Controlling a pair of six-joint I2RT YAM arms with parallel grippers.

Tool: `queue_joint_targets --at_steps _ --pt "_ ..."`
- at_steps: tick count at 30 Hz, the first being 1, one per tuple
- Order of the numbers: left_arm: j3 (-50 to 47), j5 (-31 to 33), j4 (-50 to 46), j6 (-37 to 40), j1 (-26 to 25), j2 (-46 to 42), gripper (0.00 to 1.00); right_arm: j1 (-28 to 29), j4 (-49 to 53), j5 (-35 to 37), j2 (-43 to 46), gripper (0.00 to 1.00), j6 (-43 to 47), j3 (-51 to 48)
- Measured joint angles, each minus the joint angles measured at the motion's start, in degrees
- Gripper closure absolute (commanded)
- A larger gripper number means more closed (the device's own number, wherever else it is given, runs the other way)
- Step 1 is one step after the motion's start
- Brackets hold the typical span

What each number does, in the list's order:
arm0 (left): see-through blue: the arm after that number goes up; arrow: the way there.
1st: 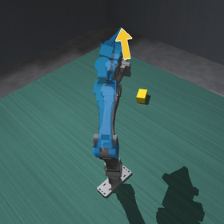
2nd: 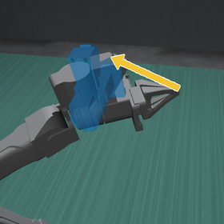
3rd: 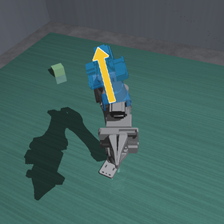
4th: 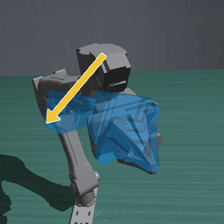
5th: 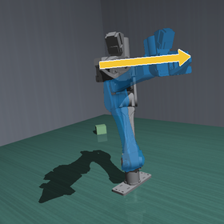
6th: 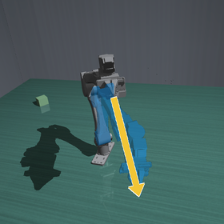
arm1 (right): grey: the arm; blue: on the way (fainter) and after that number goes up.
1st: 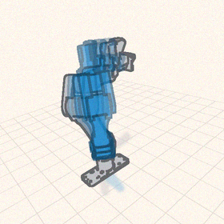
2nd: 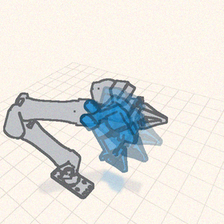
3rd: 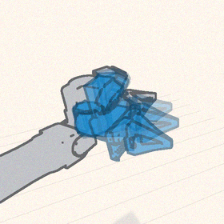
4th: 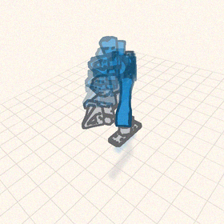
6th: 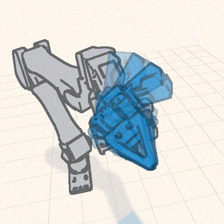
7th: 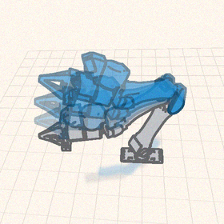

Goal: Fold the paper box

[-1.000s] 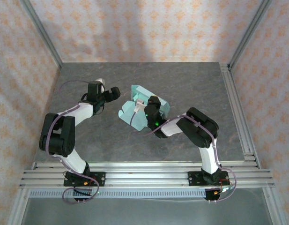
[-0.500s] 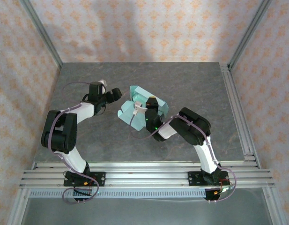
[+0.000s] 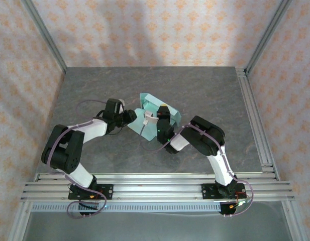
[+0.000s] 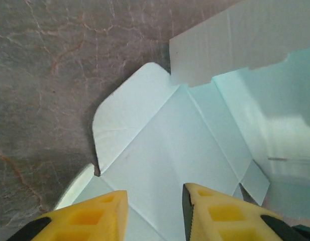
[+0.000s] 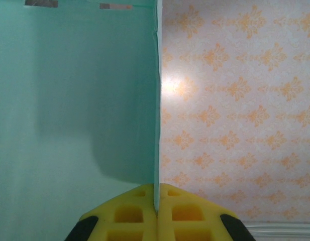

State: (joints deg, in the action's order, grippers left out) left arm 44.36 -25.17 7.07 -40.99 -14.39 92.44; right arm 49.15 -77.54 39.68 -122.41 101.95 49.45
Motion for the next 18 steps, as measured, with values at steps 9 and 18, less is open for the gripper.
queue_joint_targets --at_steps 9,18 --pt "1.6 -0.1 -0.4 -3.8 0.2 6.7 0.74 0.6 -2.7 0.2 0.0 1.00 0.2 -1.8" --pt "2.1 1.4 -2.0 -2.4 0.7 4.9 0.62 0.7 -2.9 0.7 0.0 1.00 0.3 -1.9"
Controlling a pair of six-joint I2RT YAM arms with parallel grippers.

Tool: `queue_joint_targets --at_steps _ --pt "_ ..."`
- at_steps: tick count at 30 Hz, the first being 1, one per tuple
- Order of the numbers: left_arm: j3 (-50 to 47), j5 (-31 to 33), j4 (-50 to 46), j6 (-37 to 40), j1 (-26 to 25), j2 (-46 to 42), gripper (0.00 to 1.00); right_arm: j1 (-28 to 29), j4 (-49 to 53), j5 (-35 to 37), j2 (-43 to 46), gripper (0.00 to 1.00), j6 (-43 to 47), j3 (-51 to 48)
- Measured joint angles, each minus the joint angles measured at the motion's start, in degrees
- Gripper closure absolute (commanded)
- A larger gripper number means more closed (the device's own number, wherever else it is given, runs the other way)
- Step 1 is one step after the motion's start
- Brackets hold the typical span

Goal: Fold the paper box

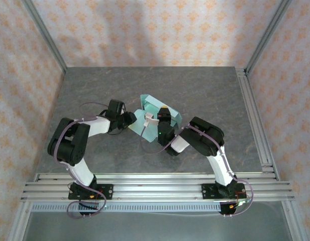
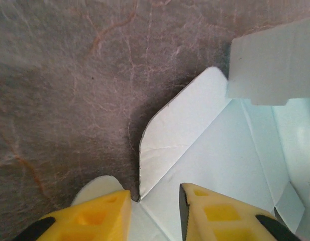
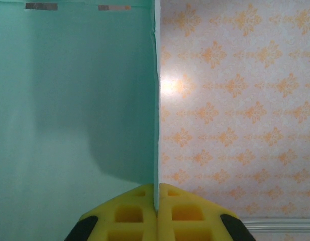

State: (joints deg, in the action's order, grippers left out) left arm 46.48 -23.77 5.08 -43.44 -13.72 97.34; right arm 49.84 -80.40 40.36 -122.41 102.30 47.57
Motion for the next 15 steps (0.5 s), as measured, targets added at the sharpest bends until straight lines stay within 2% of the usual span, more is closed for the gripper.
queue_joint_targets --at_steps 4,8,15 --pt "3.3 0.4 -2.8 2.2 3.3 -1.6 0.56 0.0 0.0 0.0 0.0 1.00 0.0 -0.1" --pt "10.3 0.3 -4.5 4.5 6.7 0.5 0.52 0.0 -0.2 0.2 0.0 1.00 0.0 -0.2" --pt "26.8 -0.5 -6.4 7.1 7.8 14.4 0.52 0.0 -0.2 0.2 0.0 1.00 -0.1 -0.2"
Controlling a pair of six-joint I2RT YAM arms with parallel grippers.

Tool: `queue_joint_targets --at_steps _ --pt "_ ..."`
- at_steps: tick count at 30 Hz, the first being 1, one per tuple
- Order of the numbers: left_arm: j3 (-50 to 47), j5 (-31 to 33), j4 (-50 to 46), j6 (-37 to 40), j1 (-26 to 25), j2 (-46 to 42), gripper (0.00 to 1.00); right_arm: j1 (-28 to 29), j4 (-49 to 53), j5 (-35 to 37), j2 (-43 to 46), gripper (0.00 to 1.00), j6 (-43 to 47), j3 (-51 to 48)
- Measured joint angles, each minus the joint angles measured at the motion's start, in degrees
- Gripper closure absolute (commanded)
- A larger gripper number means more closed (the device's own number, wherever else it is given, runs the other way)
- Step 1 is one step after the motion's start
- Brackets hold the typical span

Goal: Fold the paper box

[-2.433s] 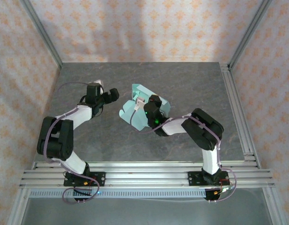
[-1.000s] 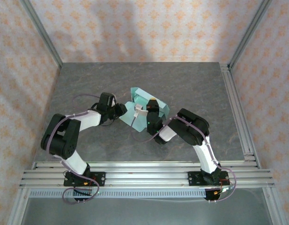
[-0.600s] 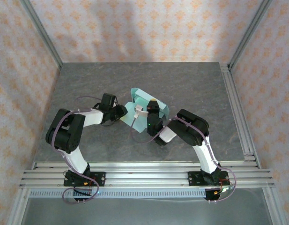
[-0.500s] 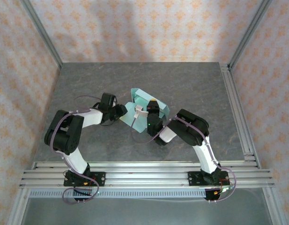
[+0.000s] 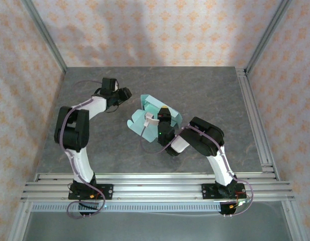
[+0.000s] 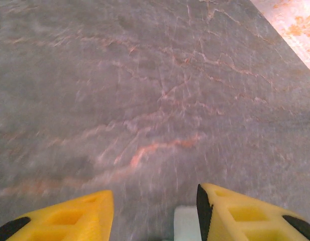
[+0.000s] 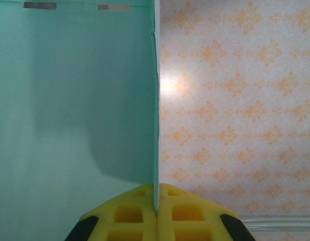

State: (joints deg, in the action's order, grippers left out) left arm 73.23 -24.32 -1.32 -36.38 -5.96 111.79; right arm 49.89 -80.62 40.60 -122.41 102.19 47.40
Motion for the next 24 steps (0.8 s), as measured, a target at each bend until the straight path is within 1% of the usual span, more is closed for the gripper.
queue_joint_targets --at_steps 3,6,12,18,22,24 --pt "6.1 -1.6 -1.9 0.8 0.0 6.2 0.54 0.0 0.0 0.0 0.0 1.00 -0.1 0.0" --pt "11.0 -3.1 -4.3 2.1 -0.1 10.5 0.55 0.0 0.0 0.0 0.0 1.00 -0.1 0.0" --pt "16.0 -7.1 -7.5 5.1 -1.7 13.4 0.56 0.0 0.0 0.0 0.0 1.00 -0.2 0.0" --pt "15.3 -10.3 -8.1 7.9 -4.5 13.2 0.56 0.0 0.0 0.2 0.0 1.00 -0.2 0.0" --pt "11.9 -11.0 -7.8 8.4 -4.8 12.3 0.55 0.0 0.0 0.2 0.0 1.00 -0.6 0.0" --pt "9.4 -11.1 -7.1 8.5 -4.6 11.4 0.52 0.0 0.0 0.2 0.0 1.00 -0.6 0.0"
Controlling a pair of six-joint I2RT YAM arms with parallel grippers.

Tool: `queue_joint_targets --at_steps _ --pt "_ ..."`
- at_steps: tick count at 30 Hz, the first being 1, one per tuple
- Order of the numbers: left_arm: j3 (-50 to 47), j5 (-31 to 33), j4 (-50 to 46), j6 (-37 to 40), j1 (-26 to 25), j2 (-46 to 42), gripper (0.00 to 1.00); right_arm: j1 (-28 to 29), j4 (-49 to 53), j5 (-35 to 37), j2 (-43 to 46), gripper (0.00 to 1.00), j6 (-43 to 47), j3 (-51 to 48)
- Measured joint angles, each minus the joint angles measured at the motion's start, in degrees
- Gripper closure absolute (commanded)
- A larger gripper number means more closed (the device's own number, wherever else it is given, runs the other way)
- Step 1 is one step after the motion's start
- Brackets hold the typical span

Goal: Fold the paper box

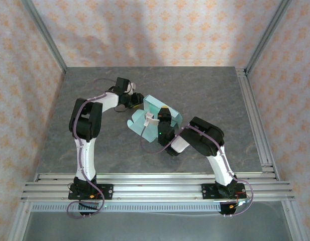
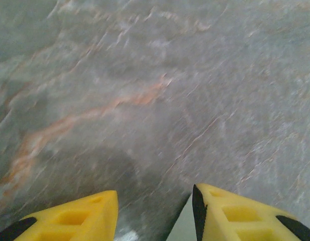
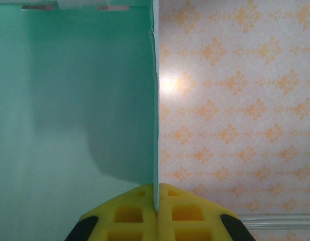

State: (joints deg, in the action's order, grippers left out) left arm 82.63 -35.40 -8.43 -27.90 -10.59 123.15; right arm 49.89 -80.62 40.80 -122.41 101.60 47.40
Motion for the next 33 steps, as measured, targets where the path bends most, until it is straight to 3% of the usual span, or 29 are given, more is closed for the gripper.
queue_joint_targets --at_steps 5,17,33 --pt "-7.0 -0.1 5.5 0.1 0.2 -4.2 0.43 -0.1 0.0 0.2 0.0 1.00 -0.2 0.0" --pt "-16.5 -1.6 22.3 1.0 0.2 -6.4 0.38 -0.5 0.2 0.9 0.0 1.00 -1.1 0.0" --pt "-25.8 -4.9 40.9 1.7 0.2 -8.4 0.42 -0.6 0.2 1.3 0.0 1.00 -1.9 0.0"
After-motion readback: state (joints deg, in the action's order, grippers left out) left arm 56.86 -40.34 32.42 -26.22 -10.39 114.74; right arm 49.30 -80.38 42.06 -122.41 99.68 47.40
